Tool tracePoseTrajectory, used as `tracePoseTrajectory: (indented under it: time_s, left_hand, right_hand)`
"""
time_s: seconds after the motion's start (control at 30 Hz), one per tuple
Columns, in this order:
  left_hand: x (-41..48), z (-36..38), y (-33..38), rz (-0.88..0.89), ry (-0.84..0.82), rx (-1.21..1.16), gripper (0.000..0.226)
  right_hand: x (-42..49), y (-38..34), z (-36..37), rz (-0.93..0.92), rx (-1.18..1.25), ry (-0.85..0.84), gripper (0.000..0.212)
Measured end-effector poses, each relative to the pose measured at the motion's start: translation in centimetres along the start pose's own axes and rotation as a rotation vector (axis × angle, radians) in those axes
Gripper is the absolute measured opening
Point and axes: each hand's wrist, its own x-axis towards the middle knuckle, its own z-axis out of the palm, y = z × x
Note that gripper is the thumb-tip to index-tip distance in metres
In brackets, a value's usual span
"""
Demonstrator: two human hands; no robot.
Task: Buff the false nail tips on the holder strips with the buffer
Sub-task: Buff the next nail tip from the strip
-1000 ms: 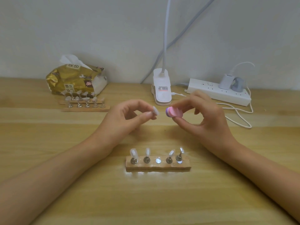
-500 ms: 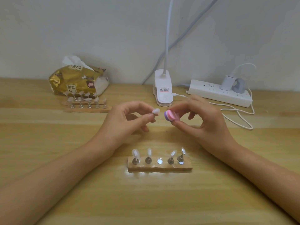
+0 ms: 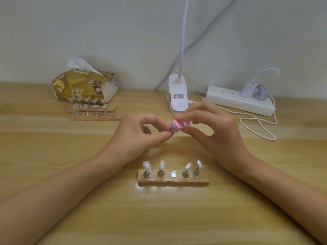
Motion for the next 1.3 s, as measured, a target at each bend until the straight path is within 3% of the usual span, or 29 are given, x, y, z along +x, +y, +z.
tracePoseTrajectory:
  time_s: [0.07,0.2,0.3,0.4,0.5,0.63,0.73,0.87,0.97,1.07,1.17,1.3]
  left_hand:
    - [0.0,0.1,0.2,0.004,0.008,0.007,0.014]
    - [0.1,0.0,0.0,-0.023,0.013,0.008,0.015]
    - [0.0,0.1,0.0,-0.025,0.019,0.011,0.016]
    - [0.1,0.1,0.0,-0.032,0.015,0.007,0.014]
    - [0.0,0.0,0.1,-0.024,0.004,0.006,0.014]
    - [0.0,0.0,0.1,-0.043,-0.003,-0.014,0.013]
    - [0.0,0.0,0.1,-0.033,-0.005,0.006,0.017]
    - [0.0,0.0,0.1,-0.042,-0.001,-0.020,0.014]
    - [-0.1,0.0,0.3,-0.034,-0.004,-0.017,0.019]
    - [-0.1,-0.1,0.2,-0.046,-0.005,-0.032,0.014]
    - [-0.1,0.0,0.2,-0.039,-0.009,-0.038,0.018]
    - [0.0,-0.1,0.1,-0.053,-0.006,-0.049,0.015]
  right_hand:
    - [-0.1,0.0,0.2,-0.070,-0.019,-0.013,0.020]
    - [0.0,0.1,0.0,0.004,-0.004,-0.005,0.020]
    - [-0.1,-0.1,0.3,-0.085,-0.016,-0.029,0.016]
    - [0.0,0.1,0.1,0.012,-0.012,-0.012,0.018]
    - [-0.2,0.0,0.2,-0.044,-0.012,-0.025,0.019]
    - [0.0,0.1,0.1,0.022,0.005,-0.016,0.017]
    - [-0.2,-0.1,0.3,-0.063,-0.004,-0.041,0.016]
    - [-0.1,0.2,-0.1,0.038,-0.003,-0.017,0.017]
    - [-0.2,0.0,0.2,-0.063,-0.003,-0.041,0.016]
    - [-0.1,0.2,-0.3,0.005,0.002,-0.021,0.017]
    - [-0.4,0.0,-0.1,-0.046,-0.020,-0.062,0.015]
    - [0.0,0.7,-0.7,0.139,-0.016,-0.003,0.017]
